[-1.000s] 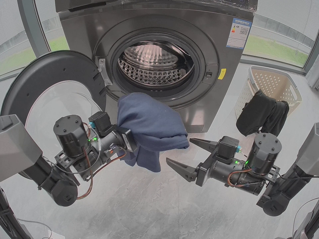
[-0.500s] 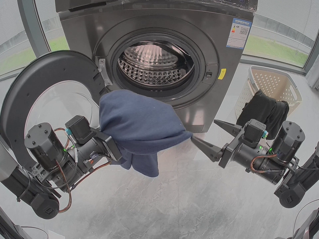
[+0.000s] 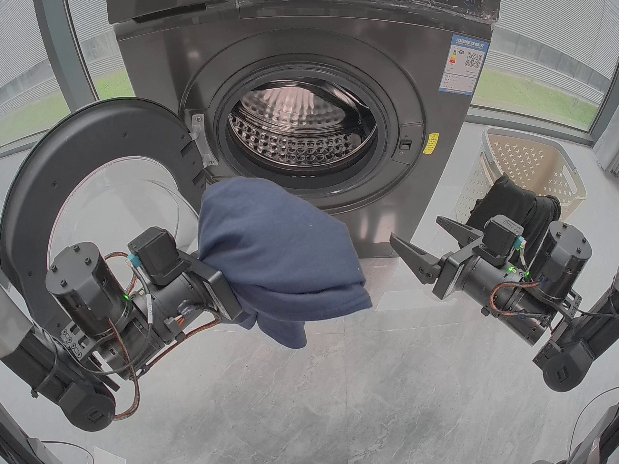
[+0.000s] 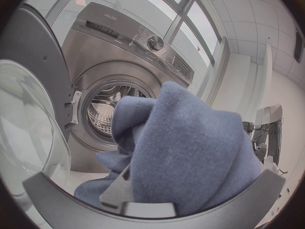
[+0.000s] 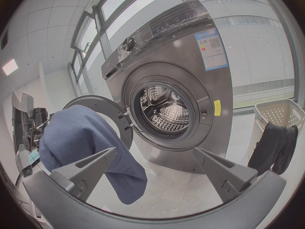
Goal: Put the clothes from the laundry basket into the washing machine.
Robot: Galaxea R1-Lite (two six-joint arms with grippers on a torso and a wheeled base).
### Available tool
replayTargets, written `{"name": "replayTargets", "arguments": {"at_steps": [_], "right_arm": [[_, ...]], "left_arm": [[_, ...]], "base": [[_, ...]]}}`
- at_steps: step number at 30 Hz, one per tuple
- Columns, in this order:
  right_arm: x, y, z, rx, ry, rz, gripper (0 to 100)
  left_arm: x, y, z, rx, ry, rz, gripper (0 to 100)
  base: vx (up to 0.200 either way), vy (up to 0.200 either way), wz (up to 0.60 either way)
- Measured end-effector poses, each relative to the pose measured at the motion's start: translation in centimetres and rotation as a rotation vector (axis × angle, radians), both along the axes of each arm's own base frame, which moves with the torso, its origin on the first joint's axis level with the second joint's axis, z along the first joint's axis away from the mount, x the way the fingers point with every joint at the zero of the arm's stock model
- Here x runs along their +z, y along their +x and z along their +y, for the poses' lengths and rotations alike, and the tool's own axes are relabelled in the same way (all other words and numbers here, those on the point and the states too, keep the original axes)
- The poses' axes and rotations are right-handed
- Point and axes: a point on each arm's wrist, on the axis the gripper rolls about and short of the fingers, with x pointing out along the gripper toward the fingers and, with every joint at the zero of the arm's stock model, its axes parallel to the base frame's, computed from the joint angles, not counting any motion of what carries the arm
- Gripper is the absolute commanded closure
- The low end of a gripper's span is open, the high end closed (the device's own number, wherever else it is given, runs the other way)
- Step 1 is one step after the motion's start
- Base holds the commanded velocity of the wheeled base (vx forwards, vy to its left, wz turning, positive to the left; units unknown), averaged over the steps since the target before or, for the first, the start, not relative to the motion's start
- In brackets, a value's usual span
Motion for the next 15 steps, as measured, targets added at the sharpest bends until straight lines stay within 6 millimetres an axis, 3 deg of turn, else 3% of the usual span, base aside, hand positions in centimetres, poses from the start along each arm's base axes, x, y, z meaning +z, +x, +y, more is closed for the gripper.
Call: {"name": "replayTargets", "arguments": {"at_steps": [7, 15], "right_arm": [[-0.25, 0.16, 0.01, -0.005, -0.002, 0.009, 0], [-0.44, 0.24, 0.01, -0.005, -0.004, 0.014, 0]], "left_arm": [[-0.31, -0.21, -0.19, -0.012, 0.010, 0.008, 100], [-0.63, -0.24, -0.17, -0.013, 0.026, 0.012, 100]], "base": [[0.000, 0.000, 0.00], [0.200, 0.000, 0.00]]}}
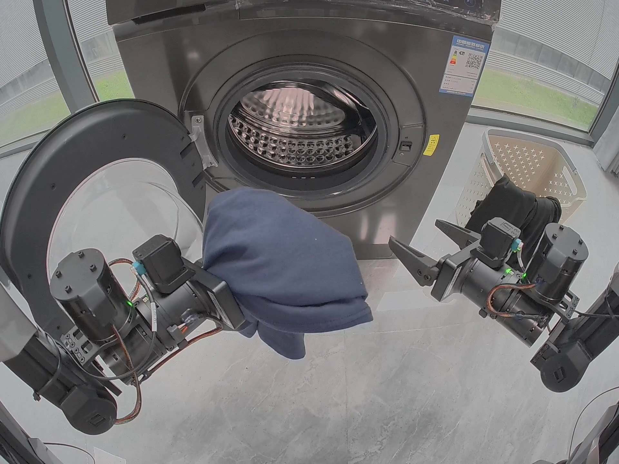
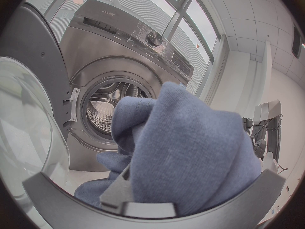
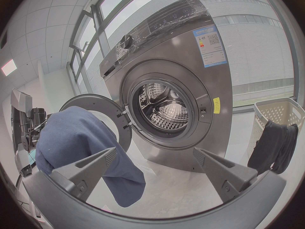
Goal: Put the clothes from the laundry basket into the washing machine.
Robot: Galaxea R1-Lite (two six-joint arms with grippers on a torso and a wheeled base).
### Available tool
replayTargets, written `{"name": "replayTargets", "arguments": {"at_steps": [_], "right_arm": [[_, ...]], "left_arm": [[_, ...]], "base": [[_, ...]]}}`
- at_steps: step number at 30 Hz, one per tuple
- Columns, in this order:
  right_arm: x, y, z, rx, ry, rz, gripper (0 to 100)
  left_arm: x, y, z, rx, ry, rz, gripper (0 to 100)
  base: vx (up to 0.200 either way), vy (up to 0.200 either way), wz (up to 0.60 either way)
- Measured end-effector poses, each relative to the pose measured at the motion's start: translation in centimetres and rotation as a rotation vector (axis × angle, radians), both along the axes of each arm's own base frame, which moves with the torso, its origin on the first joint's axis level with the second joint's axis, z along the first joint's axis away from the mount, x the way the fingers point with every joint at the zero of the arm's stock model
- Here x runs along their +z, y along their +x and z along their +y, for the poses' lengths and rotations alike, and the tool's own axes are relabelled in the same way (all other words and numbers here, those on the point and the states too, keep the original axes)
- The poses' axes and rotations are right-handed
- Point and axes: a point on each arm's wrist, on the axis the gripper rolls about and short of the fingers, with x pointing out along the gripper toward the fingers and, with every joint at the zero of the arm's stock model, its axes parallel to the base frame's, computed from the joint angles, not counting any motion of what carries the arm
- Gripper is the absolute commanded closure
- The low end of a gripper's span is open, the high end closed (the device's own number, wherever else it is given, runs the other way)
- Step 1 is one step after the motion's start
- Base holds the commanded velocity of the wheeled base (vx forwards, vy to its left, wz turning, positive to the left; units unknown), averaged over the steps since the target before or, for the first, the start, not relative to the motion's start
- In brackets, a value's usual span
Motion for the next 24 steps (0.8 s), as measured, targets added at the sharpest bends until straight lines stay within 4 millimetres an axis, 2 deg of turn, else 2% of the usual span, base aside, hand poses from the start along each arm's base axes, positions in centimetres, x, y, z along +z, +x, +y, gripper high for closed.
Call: {"name": "replayTargets", "arguments": {"at_steps": [19, 24], "right_arm": [[-0.7, 0.0, 0.4, 0.012, -0.011, 0.020, 0], [-0.8, -0.1, 0.4, 0.015, -0.012, 0.022, 0]], "left_arm": [[-1.1, 0.1, -0.5, -0.014, 0.049, 0.018, 100], [-1.2, 0.0, -0.7, -0.019, 0.052, 0.021, 100]], "base": [[0.200, 0.000, 0.00], [0.000, 0.000, 0.00]]}}
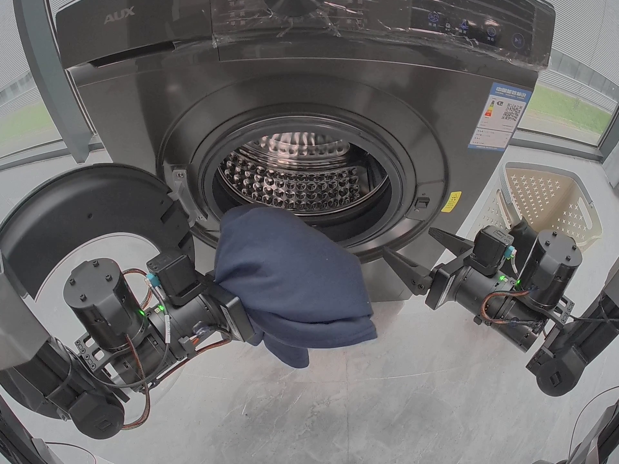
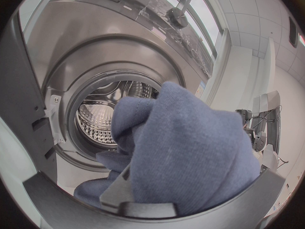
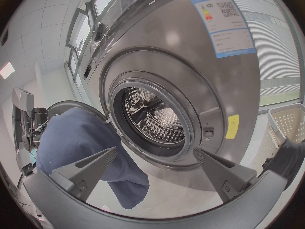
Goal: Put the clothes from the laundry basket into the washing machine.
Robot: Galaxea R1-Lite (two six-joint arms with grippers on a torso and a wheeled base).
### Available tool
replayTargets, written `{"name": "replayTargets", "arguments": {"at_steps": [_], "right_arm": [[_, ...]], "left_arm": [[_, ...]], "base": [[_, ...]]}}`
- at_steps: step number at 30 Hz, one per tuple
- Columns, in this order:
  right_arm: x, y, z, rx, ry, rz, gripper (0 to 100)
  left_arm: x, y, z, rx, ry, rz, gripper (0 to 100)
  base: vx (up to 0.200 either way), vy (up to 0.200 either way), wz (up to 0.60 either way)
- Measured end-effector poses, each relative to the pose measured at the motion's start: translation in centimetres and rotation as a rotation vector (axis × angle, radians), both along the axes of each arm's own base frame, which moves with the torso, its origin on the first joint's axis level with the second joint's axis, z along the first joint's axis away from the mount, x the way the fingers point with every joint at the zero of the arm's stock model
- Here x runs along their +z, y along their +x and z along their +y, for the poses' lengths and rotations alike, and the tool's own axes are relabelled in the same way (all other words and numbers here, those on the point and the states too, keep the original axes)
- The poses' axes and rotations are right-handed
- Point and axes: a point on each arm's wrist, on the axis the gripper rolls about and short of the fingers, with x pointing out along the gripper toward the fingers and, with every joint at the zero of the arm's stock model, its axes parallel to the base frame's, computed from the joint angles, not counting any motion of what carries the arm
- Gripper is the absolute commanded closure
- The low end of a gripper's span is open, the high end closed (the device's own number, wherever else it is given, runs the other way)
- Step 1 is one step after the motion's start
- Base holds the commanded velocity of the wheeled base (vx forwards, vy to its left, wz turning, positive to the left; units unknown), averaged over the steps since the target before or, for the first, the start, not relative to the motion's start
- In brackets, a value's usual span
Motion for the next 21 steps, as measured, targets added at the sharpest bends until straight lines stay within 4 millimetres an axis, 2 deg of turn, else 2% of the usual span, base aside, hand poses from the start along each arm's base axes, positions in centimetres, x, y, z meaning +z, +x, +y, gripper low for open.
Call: {"name": "replayTargets", "arguments": {"at_steps": [10, 17, 21], "right_arm": [[-0.22, -0.08, 0.09, 0.003, -0.004, 0.007, 0], [-0.26, -0.13, 0.20, 0.008, 0.003, 0.014, 0], [-0.25, -0.14, 0.21, 0.008, 0.004, 0.013, 0]], "left_arm": [[-0.15, -0.11, -0.19, -0.008, 0.005, 0.004, 100], [-0.50, 0.19, -0.35, 0.004, 0.039, -0.010, 100], [-0.78, 0.33, -0.39, 0.005, 0.048, -0.005, 100]], "base": [[0.000, 0.000, 0.00], [0.000, -0.200, 0.00], [0.000, 0.000, 0.00]]}}
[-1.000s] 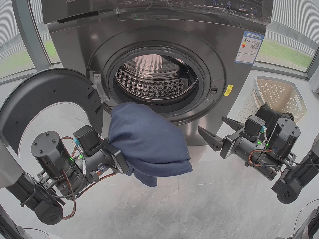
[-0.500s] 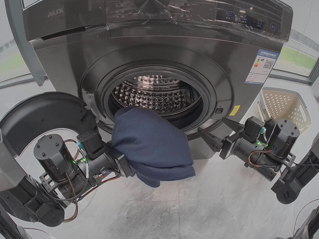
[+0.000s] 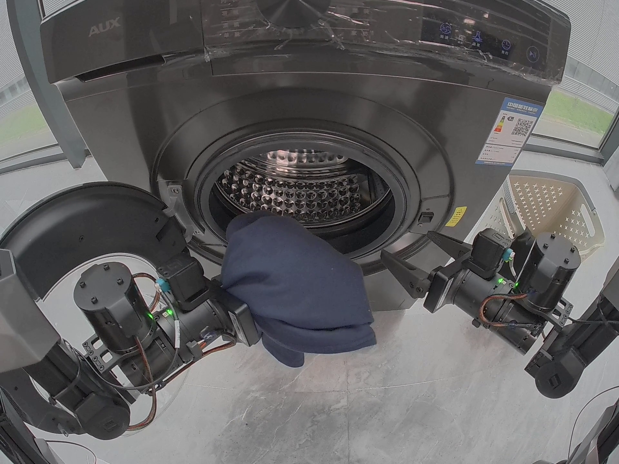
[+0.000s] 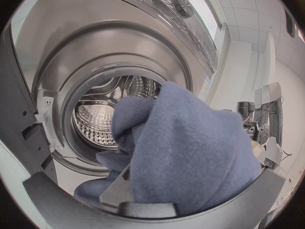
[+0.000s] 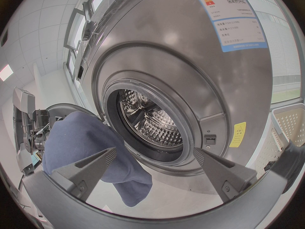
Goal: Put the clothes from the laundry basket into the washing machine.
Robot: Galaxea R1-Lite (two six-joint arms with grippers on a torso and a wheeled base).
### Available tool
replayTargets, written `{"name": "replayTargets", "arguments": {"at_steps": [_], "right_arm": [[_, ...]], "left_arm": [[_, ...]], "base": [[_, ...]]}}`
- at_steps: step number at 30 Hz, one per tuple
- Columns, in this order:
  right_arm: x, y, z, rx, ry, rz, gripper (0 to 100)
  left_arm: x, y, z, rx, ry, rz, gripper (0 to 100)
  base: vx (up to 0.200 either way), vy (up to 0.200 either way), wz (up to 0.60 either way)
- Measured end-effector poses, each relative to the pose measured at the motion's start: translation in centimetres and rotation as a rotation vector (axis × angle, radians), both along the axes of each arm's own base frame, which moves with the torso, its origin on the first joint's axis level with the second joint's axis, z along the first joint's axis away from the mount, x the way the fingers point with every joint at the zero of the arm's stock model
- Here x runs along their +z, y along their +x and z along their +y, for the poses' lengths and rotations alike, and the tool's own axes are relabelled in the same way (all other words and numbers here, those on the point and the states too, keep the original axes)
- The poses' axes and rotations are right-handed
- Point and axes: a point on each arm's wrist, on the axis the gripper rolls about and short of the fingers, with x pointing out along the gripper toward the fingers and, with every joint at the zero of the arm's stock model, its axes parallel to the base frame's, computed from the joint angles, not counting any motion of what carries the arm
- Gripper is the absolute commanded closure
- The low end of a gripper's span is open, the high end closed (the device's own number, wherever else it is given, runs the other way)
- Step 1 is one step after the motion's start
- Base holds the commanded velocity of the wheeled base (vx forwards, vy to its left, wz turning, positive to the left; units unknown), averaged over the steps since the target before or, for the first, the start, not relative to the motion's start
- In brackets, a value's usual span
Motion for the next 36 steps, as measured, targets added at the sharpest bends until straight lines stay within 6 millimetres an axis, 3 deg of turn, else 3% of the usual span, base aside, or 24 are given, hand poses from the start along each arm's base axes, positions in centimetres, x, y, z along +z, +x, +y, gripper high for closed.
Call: {"name": "replayTargets", "arguments": {"at_steps": [36], "right_arm": [[-0.9, -1.3, 0.7, 0.053, -0.023, 0.033, 0]], "left_arm": [[-0.9, 0.5, -0.3, 0.003, 0.019, 0.022, 100]], "base": [[0.017, 0.000, 0.00]]}}
